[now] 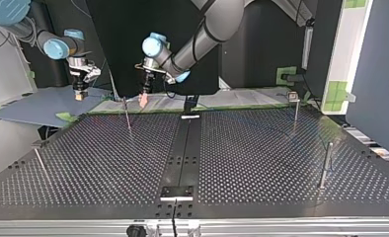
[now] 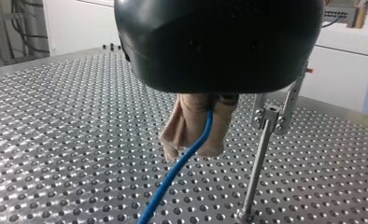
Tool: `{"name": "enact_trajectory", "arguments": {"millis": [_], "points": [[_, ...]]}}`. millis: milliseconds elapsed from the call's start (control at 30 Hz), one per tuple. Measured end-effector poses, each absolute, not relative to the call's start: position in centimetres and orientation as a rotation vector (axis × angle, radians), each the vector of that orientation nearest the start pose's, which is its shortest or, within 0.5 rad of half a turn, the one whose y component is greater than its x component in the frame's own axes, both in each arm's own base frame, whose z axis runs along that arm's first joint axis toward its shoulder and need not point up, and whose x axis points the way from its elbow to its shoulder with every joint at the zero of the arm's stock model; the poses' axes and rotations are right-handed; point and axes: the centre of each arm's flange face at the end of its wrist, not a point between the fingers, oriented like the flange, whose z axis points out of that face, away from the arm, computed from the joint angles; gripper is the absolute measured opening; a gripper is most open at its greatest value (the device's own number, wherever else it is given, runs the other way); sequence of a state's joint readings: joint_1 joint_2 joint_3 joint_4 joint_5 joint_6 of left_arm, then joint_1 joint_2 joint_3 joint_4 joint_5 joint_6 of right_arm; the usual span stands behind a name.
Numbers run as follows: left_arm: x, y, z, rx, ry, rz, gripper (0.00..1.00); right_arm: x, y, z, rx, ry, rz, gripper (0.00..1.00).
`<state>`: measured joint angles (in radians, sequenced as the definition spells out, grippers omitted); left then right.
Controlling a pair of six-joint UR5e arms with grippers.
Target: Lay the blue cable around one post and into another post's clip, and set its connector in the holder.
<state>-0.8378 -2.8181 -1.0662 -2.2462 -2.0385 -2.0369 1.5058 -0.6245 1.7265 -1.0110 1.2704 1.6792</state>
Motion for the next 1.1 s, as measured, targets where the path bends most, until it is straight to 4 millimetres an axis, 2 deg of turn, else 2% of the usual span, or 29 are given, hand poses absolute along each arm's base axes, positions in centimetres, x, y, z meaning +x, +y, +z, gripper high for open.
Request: {"name": "enact_trajectory", "arguments": {"millis": [367,633,800,1100], "points": [[45.9,-65.3,-5.5,-0.091,1.483,-0.722,0.0,12.2,-61.7,-4.8,1.395,-1.261,1.423,0.02],[45.4,-63.7,-7.2,-0.09,1.498,-0.707,0.0,12.2,-61.7,-4.9,1.394,-1.262,1.424,0.02],[45.9,-63.2,-7.3,-0.101,1.489,-0.713,0.0,12.2,-61.7,-4.9,1.392,-1.262,1.425,0.02],[47.0,-63.6,-6.5,-0.094,1.479,-0.743,0.0,12.9,-62.0,-4.7,1.414,-1.235,1.457,0.02]]}}
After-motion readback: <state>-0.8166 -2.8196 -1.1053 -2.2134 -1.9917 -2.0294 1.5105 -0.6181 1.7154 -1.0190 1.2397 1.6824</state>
